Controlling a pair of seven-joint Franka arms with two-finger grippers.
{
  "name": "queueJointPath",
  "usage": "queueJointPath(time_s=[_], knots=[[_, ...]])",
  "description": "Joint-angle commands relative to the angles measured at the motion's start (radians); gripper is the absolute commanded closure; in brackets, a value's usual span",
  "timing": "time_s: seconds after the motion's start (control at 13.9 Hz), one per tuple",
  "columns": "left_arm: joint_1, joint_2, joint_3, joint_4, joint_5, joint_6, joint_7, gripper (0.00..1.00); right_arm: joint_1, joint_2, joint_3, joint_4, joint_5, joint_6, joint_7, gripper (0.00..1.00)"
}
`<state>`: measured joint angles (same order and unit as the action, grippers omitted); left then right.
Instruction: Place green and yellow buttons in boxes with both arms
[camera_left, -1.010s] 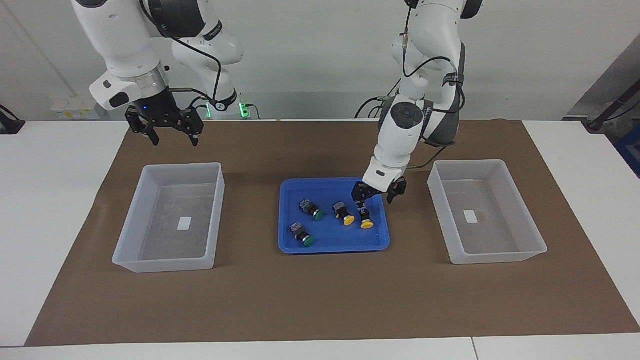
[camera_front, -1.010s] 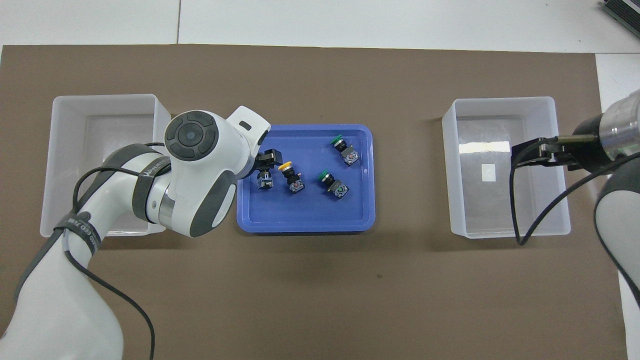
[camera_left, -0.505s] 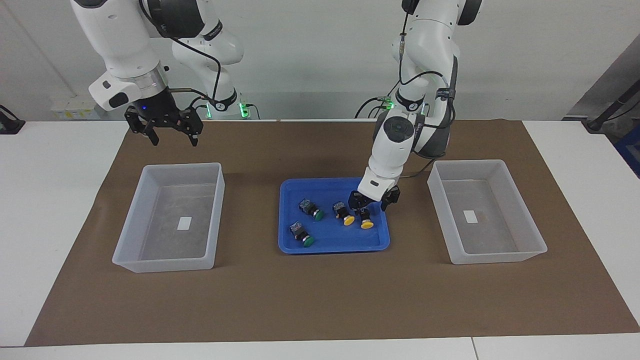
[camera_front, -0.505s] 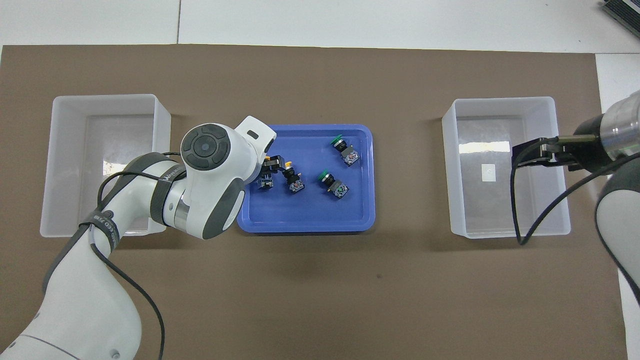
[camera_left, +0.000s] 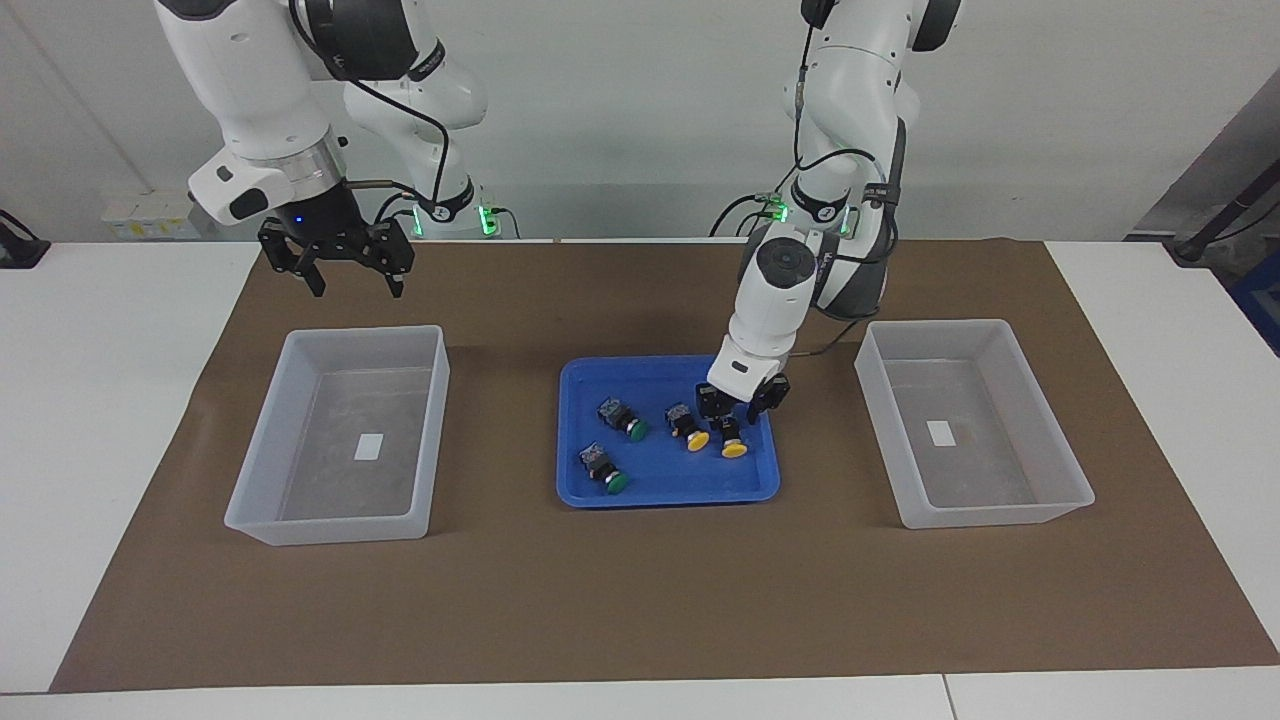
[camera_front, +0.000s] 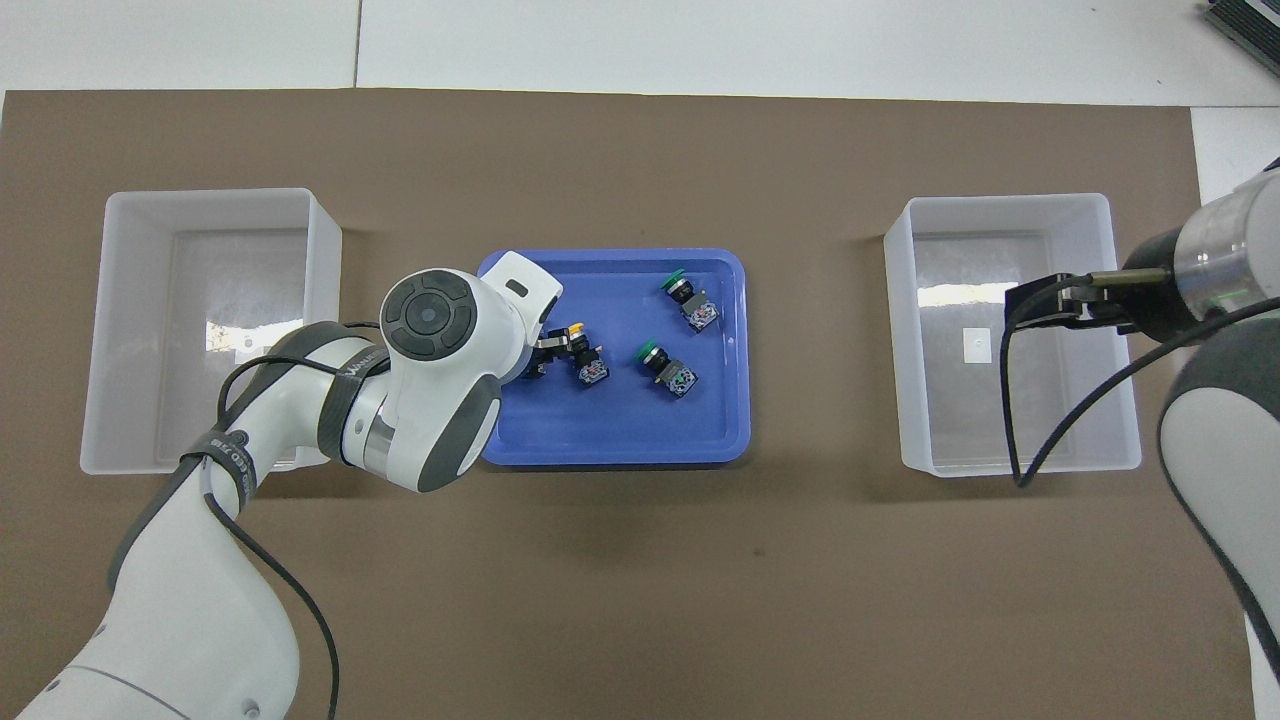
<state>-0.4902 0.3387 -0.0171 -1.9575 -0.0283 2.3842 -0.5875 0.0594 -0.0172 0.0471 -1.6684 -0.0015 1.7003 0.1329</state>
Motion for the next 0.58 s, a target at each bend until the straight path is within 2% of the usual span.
queueJointPath(time_s=[0.0,0.22,0.51], knots=[[-0.022,-0.009,0.014,-0.031,-0.012,0.033,-0.011,0.49,0.017,-0.01,0.005,-0.059,0.02,0.082,0.008,0.0],[-0.028,-0.009,0.014,-0.034,-0.012,0.044,-0.04,0.62,0.066,-0.009,0.007,-0.106,0.023,0.128,-0.065,0.0],[-0.028,-0.007,0.016,-0.032,-0.012,0.046,-0.038,0.98,0.137,0.003,0.005,-0.212,0.023,0.298,-0.209,0.0]])
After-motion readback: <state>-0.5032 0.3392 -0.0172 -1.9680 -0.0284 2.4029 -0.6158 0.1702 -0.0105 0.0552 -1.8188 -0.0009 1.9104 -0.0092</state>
